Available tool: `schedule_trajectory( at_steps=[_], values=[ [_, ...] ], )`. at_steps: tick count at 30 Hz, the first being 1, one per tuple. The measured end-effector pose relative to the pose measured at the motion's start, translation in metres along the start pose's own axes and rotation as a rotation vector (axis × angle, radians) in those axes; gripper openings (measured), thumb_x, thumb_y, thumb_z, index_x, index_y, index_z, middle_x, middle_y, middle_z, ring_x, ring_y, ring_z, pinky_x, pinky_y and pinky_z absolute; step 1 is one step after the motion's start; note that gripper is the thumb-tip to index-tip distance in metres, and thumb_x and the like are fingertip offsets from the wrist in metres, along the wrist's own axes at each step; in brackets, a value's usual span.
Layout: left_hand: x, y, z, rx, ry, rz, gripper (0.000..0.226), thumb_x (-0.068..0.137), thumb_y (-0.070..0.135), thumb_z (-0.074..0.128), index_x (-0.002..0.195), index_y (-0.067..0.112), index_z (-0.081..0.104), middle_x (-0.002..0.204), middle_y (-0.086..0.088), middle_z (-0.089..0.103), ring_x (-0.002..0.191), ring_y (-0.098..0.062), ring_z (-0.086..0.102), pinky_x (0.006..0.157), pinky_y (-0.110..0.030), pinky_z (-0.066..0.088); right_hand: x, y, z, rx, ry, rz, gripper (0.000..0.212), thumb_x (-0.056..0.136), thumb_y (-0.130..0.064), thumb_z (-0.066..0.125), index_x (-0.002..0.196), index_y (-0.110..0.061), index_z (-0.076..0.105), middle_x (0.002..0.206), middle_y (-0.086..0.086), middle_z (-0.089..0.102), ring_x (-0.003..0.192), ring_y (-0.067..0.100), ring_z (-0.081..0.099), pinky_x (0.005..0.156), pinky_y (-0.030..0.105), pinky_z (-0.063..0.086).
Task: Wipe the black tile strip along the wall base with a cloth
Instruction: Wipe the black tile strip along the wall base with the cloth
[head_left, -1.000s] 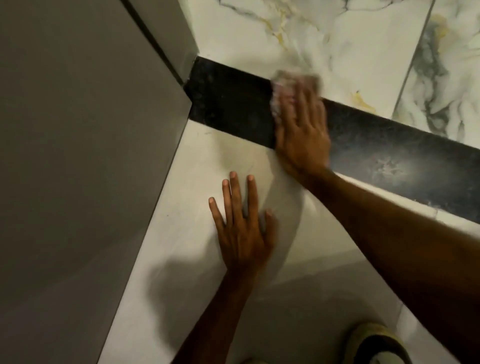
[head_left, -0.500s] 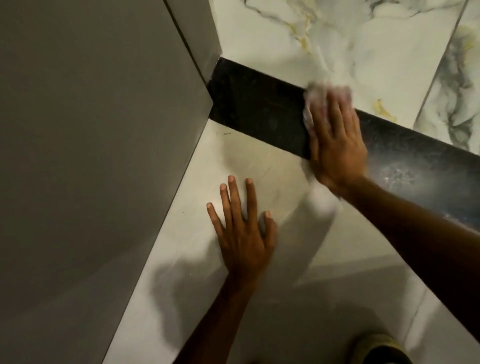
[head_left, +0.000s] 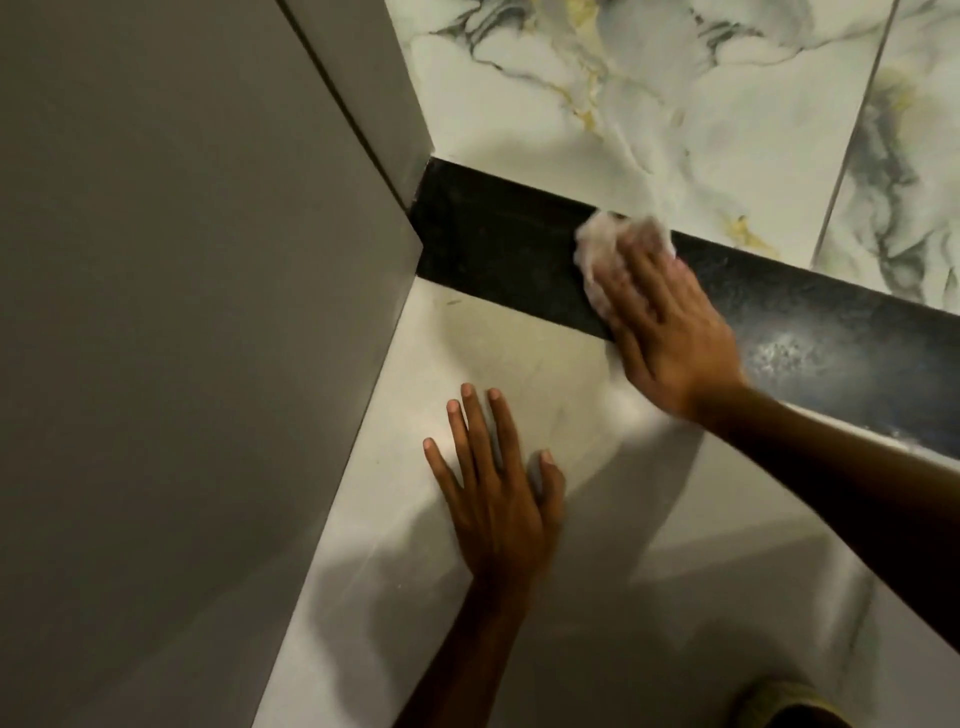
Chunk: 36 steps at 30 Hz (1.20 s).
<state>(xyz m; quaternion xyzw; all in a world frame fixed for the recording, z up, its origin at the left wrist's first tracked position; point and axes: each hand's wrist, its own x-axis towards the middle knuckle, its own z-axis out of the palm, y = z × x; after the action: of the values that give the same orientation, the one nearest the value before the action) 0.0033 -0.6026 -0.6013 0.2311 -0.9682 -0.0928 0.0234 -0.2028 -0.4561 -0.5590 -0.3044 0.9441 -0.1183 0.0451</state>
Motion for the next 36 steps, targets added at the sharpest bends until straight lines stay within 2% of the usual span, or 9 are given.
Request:
schedule_trajectory(
  at_steps=[4,9,11,15,18,20,25,32,36],
  values=[
    [0.0,-0.002,0.003,-0.02,0.028,0.076,0.073,0.11,0.052,0.034,0.172,0.012,0.029,0.181,-0.017,0.022,0.17,-0.033,0.018,0.139,-0.058,0.011,0.071,-0.032,0.015,0.041,0.026,0.181,0.06,0.116,-0.042,0.024,0.173,-0.023,0.013,0.182,0.012,0.009,0.17,0.03,0.006,0.141,0.047,0.007],
    [-0.007,0.001,-0.005,0.041,-0.1,0.32,0.074,0.109,0.05,0.035,0.174,0.015,0.022,0.183,-0.018,0.015,0.17,-0.034,0.013,0.138,-0.06,0.011,-0.028,-0.031,0.021,0.002,-0.036,-0.112,0.062,0.114,-0.037,0.036,0.172,-0.024,0.019,0.181,0.013,0.016,0.169,0.032,0.01,0.14,0.051,0.016],
    [-0.007,0.001,-0.007,0.106,-0.156,0.447,0.075,0.109,0.05,0.035,0.175,0.017,0.019,0.183,-0.018,0.012,0.17,-0.036,0.012,0.138,-0.062,0.012,-0.097,-0.006,0.015,0.002,0.005,0.008,0.059,0.114,-0.036,0.041,0.171,-0.024,0.027,0.18,0.012,0.021,0.169,0.03,0.013,0.139,0.052,0.022],
    [-0.004,0.025,-0.006,0.098,-0.228,0.651,0.081,0.104,0.049,0.047,0.174,0.017,0.022,0.183,-0.018,0.014,0.17,-0.037,0.014,0.136,-0.063,0.016,-0.184,0.063,-0.006,-0.118,0.199,0.671,0.054,0.113,-0.026,0.044,0.165,-0.01,0.04,0.172,0.024,0.036,0.163,0.04,0.027,0.126,0.061,0.042],
    [-0.003,0.052,0.004,0.016,-0.227,0.781,0.079,0.105,0.049,0.044,0.174,0.019,0.021,0.183,-0.018,0.014,0.17,-0.036,0.011,0.138,-0.06,0.011,-0.174,0.113,-0.018,-0.107,0.22,0.97,0.058,0.115,-0.034,0.034,0.168,-0.011,0.032,0.176,0.023,0.025,0.165,0.043,0.022,0.134,0.06,0.029],
    [-0.002,0.066,0.013,-0.013,-0.235,0.873,0.078,0.106,0.049,0.04,0.175,0.021,0.018,0.184,-0.017,0.012,0.171,-0.034,0.008,0.139,-0.058,0.006,-0.148,0.135,-0.018,-0.079,0.196,0.987,0.062,0.114,-0.04,0.026,0.171,-0.015,0.025,0.18,0.019,0.017,0.167,0.041,0.014,0.136,0.059,0.022],
    [0.001,0.075,0.01,0.036,-0.286,0.989,0.079,0.106,0.048,0.041,0.175,0.021,0.015,0.184,-0.015,0.008,0.171,-0.034,0.009,0.139,-0.059,0.006,-0.18,0.103,-0.012,-0.029,0.186,0.589,0.058,0.116,-0.032,0.04,0.17,-0.014,0.03,0.179,0.016,0.022,0.169,0.036,0.014,0.139,0.054,0.02],
    [-0.009,0.126,0.01,0.083,-0.348,1.109,0.076,0.108,0.054,0.032,0.174,0.016,0.022,0.182,-0.019,0.014,0.168,-0.04,0.021,0.136,-0.06,0.01,-0.291,0.128,-0.034,-0.089,0.161,1.177,0.059,0.117,-0.032,0.03,0.173,-0.017,0.014,0.182,0.013,0.008,0.17,0.031,0.004,0.138,0.05,0.023],
    [-0.011,0.169,0.032,0.057,-0.304,1.142,0.074,0.111,0.055,0.026,0.176,0.02,0.013,0.184,-0.017,0.011,0.171,-0.034,0.012,0.139,-0.057,0.004,-0.242,0.211,-0.041,0.0,0.308,1.176,0.061,0.117,-0.042,0.027,0.172,-0.016,0.019,0.181,0.015,0.016,0.169,0.033,0.014,0.14,0.049,0.02]
  ],
)
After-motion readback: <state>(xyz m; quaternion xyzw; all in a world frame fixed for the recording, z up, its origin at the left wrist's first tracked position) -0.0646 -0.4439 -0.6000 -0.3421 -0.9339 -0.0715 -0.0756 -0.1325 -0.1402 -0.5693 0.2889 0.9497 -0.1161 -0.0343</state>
